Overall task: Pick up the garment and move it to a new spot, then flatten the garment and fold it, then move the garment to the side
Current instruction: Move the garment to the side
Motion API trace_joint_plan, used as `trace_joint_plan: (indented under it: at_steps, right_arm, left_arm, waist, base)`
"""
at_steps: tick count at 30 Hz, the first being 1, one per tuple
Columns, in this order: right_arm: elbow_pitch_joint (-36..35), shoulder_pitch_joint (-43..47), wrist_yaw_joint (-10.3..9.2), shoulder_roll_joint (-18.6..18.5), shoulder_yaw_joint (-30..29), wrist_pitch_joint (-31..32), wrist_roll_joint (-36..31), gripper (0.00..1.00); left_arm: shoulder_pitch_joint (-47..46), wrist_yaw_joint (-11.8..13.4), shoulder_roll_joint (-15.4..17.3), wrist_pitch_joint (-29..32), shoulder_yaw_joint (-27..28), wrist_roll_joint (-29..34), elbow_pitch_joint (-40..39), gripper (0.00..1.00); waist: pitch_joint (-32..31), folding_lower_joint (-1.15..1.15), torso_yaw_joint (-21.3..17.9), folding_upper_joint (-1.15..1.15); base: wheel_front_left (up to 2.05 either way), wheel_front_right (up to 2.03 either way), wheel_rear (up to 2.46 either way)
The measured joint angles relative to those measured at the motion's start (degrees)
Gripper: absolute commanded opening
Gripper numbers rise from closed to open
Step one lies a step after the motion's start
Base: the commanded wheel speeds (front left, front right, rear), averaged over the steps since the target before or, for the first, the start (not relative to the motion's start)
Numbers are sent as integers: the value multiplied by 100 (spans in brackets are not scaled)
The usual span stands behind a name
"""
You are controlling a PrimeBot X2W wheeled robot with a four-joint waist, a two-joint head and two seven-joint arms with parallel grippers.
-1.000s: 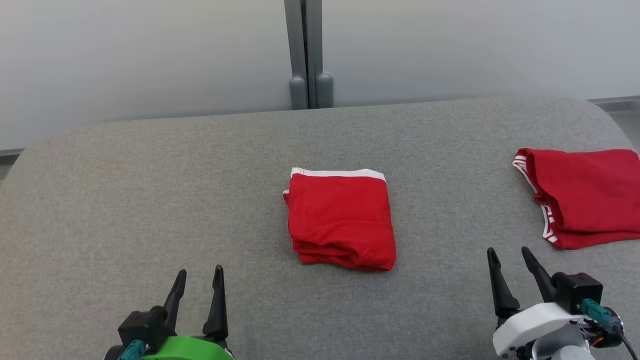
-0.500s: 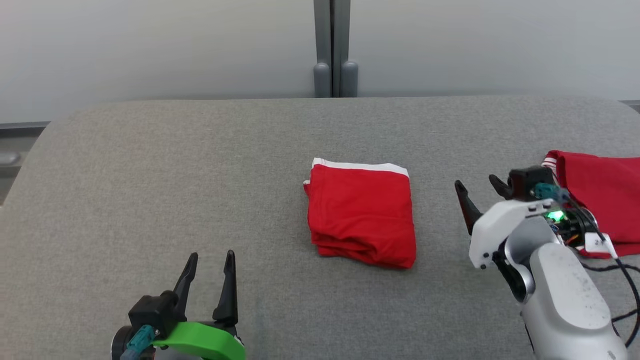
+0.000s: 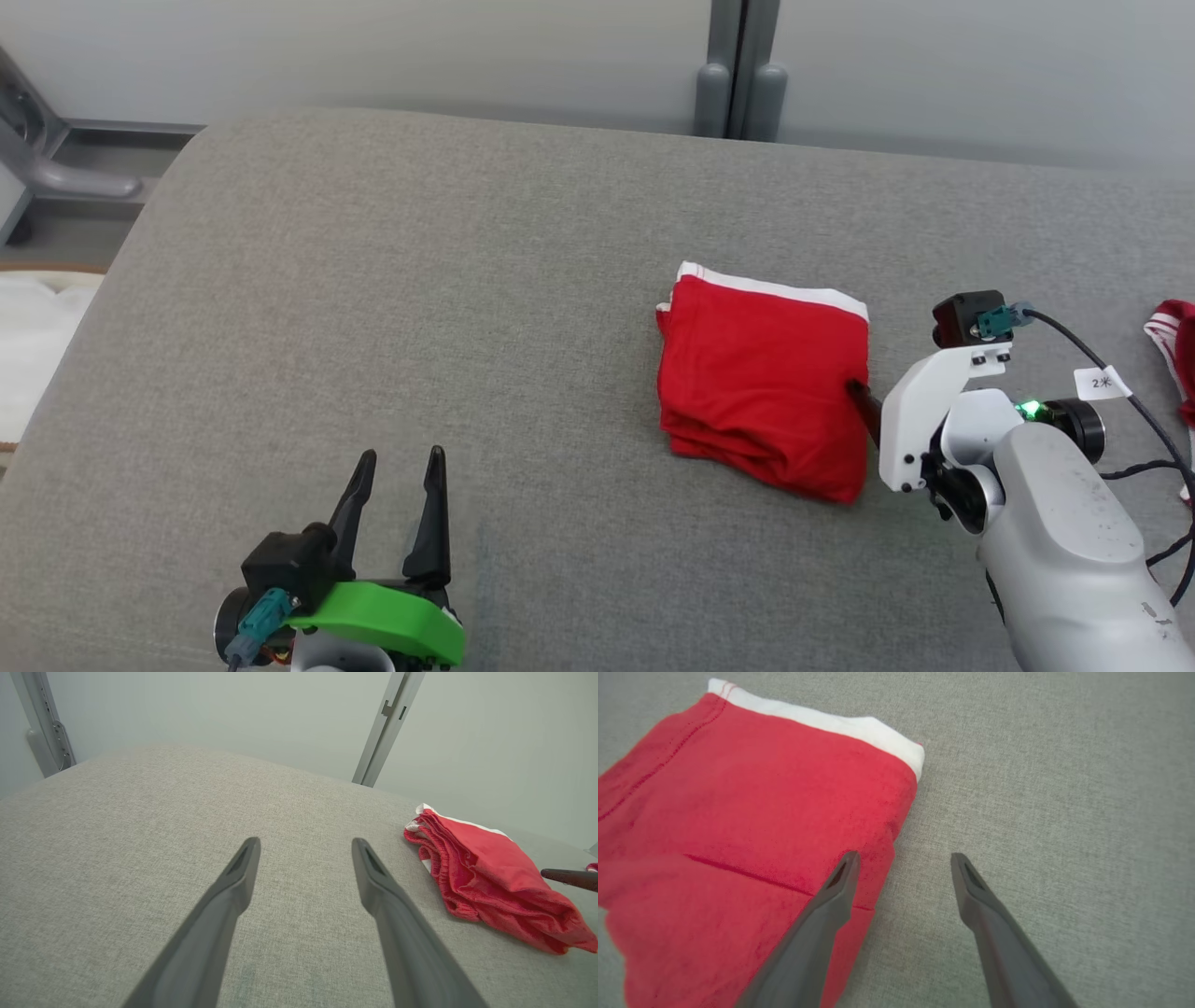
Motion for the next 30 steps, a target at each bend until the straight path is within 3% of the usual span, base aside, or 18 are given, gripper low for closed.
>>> trace_joint_plan:
  at_steps: [9,11,12,13,14,22,30]
  right_arm:
    - [589,-226,-3,77,254,-86,271,100]
    - [670,-306,-4,83,365,-137,281,66]
    - [699,-339,-4,91,403,-172,298,35]
    - [738,-380,-3,110,459,-212,324,14]
    - [781,-420,-3,125,522,-267,324,0]
    - [985,-693,0,110,827,-931,305,0]
    - [834,-769,1,-350,1339,-1196,379,0]
  left_arm:
    - [-44,49,0,0,-16,-25,-64,100]
    - [-57,51,0,0,-24,-24,-78,100]
    - [-59,51,0,0,-30,-24,-80,100]
    - [-66,51,-1,0,-44,-24,-81,100]
    - [-88,51,-1,0,-57,-24,-79,100]
    - [-266,24,-2,0,-214,-12,-145,100]
    - [-387,16,-7,0,-497,22,-294,100]
  waist:
    - [273,0,270,0]
    - [311,0,266,0]
    - [322,0,256,0]
    - [336,0,240,0]
    - [352,0,224,0]
    - [427,0,-29,0]
    - [465,0,-672,0]
  base:
    - [0,0,0]
    - [0,0,0]
    - [0,0,0]
    - [0,0,0]
    - [0,0,0]
    - [0,0,0]
    - [0,0,0]
